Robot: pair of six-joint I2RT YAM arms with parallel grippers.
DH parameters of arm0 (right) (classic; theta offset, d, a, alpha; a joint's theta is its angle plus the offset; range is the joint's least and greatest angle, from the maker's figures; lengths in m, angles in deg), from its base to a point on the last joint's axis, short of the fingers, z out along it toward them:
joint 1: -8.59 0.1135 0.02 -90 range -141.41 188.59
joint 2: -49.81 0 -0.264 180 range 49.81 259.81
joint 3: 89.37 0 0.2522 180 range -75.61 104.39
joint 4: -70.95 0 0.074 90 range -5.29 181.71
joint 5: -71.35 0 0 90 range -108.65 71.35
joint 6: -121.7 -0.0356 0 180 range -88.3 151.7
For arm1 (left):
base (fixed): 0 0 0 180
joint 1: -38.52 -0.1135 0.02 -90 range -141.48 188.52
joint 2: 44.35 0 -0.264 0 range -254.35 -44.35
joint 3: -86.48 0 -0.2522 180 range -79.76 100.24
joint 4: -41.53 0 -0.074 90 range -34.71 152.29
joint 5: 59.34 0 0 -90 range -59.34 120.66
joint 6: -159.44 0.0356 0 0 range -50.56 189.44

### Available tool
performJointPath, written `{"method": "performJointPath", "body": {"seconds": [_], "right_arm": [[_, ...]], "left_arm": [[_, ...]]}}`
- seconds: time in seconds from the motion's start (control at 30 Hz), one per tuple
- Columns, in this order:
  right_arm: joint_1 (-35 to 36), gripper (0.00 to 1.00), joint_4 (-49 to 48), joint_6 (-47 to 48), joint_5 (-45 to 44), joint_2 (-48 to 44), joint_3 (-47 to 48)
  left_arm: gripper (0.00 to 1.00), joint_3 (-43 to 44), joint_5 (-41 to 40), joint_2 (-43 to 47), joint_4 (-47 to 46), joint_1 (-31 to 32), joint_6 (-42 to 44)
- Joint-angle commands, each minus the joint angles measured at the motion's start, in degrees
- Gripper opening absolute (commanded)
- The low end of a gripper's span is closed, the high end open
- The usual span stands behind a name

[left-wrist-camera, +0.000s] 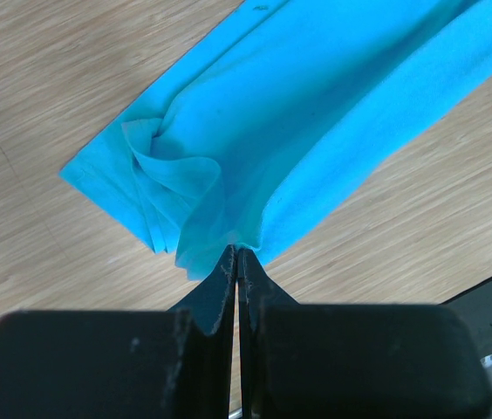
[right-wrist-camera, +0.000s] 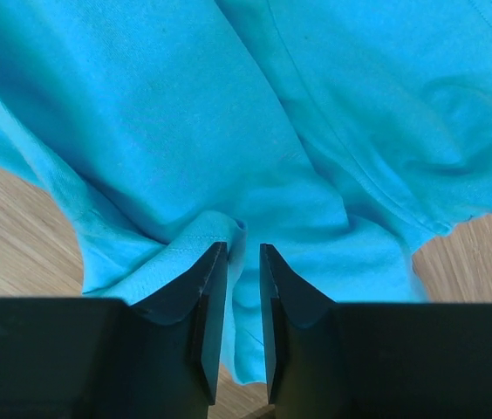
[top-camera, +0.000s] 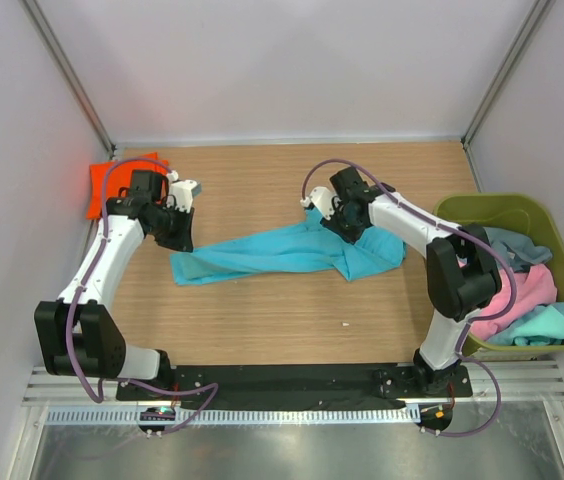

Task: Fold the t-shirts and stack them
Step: Flatten the tshirt out

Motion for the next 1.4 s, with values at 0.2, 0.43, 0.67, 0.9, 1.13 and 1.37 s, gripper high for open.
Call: {"method": "performJointPath", "body": {"seconds": [0.2, 0.43, 0.67, 0.9, 1.13, 1.37], "right_arm": [[-0.42, 0.26, 0.96, -0.48, 3.13, 0.51, 1.99], [-0.51, 0.24, 2.37, -0.13, 4.54, 1.83, 3.40], [-0.68, 0.08, 2.46, 0.57, 3.58, -0.10, 3.13], [-2.35, 0.01, 2.28, 4.60, -5.21, -6.51, 10.85], [-5.60, 0.02, 1.41, 4.97, -10.39, -10.38, 25.97], [-6.84, 0.01, -5.79, 2.77, -14.61, -17.76, 27.49]], "left_arm": [[0.00, 1.62, 0.60, 0.47, -1.15, -0.65, -0.26], [0.00, 1.53, 0.42, 0.64, -0.97, -0.74, -0.35], [0.00, 1.62, 0.60, 0.56, -1.32, -0.83, -0.79], [0.00, 8.19, -1.51, 0.29, -0.62, -1.44, 1.93], [0.00, 21.01, -5.11, -1.02, -2.64, -1.97, 3.69], [0.00, 38.43, -7.05, -6.29, -2.20, -2.67, 1.94]]}}
